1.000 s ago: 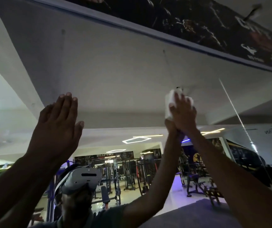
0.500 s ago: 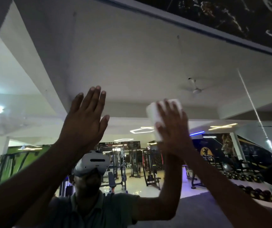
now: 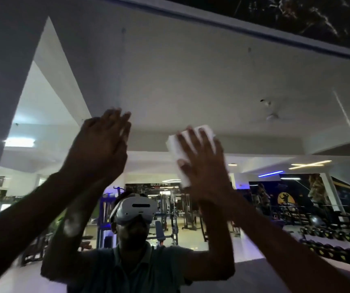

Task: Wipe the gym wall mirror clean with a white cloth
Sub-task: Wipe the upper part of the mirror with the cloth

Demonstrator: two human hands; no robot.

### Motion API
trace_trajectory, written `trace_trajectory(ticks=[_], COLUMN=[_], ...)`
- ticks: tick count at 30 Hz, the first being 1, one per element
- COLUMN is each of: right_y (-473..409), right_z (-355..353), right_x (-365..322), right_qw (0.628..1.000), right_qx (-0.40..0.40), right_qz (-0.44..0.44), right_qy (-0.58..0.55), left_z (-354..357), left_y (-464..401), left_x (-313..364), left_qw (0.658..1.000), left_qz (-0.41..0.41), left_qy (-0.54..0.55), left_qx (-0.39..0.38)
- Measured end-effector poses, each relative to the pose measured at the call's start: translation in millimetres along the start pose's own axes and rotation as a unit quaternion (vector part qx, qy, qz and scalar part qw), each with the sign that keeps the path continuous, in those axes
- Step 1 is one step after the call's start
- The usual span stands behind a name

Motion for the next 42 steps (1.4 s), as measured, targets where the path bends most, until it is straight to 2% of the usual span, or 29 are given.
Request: trace_trajectory(ticks=[1,3,5,6,8,11,13,14,16,18,19,21,23,25,28,30,33,35,37,39,42], right_y=[-14,-44,-71,-82,-96,-105,-119,-128,-152,-170,-177,-189,-189,-181,-183,-197,-203,-207,-219,-229,-226], right_z=[2,6,11,13,11,9,7,8,12,10,8,9,10,16,15,10,1,3,7,10,15], right_x=[17,32,8,-18,-81,-152,-143,-124,-77,-42,-40,-70,-130,-182,-163,-109,-36,-34,-67,-122,-209], right_qw=[1.000,0.991,0.978,0.976,0.986,0.999,0.998,0.998,0.999,0.989,0.979,0.967,0.982,0.998,0.996,0.997,0.995,0.983,0.973,0.982,1.000], right_qx=[0.012,0.027,0.045,0.054,0.053,0.039,0.023,0.023,0.025,0.051,0.080,0.071,0.052,0.033,0.019,0.028,0.014,0.031,0.057,0.060,0.026], right_qz=[0.026,0.131,0.205,0.209,0.157,0.008,-0.052,-0.052,0.020,0.137,0.189,0.244,0.179,0.046,-0.088,-0.068,0.093,0.182,0.224,0.181,0.014], right_qy=[0.014,0.011,0.003,0.001,-0.012,-0.035,-0.026,-0.011,0.010,0.009,0.005,-0.016,-0.036,-0.015,0.004,0.018,0.018,0.023,0.010,0.002,0.009], left_z=[-10,-24,-29,-29,-25,-36,-50,-56,-65,-68,-67,-62,-55,-48,-48,-47,-45,-45,-46,-47,-50], left_y=[7,24,40,45,49,43,40,41,44,44,43,38,38,43,44,44,45,45,45,44,44], left_x=[-18,-51,-69,-73,-73,-79,-94,-105,-130,-153,-162,-171,-168,-162,-161,-164,-164,-162,-162,-162,-163], left_qw=[0.999,0.994,0.993,0.993,0.993,0.998,0.999,0.999,0.996,0.992,0.991,0.990,0.989,0.986,0.987,0.987,0.987,0.985,0.985,0.985,0.987], left_qz=[0.000,-0.014,-0.038,-0.044,-0.048,-0.056,-0.031,-0.020,-0.037,-0.066,-0.070,-0.071,-0.078,-0.087,-0.093,-0.098,-0.100,-0.101,-0.103,-0.099,-0.086], left_qy=[-0.049,-0.107,-0.109,-0.110,-0.102,-0.036,-0.025,-0.044,-0.084,-0.104,-0.110,-0.118,-0.125,-0.139,-0.128,-0.118,-0.119,-0.126,-0.130,-0.135,-0.132], left_qx=[-0.009,-0.025,-0.020,-0.015,-0.016,-0.024,-0.027,-0.021,-0.007,-0.012,-0.018,-0.023,-0.006,0.027,0.037,0.038,0.046,0.052,0.053,0.048,0.037])
Point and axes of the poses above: each hand's wrist, its own y-axis away from the middle knuckle, its own z-axis out of the palm, x = y × z, the point moved 2 cm from there along -y, towards the middle knuckle, and after that the axes turned 2 degrees about x, right-handed, at the moved point
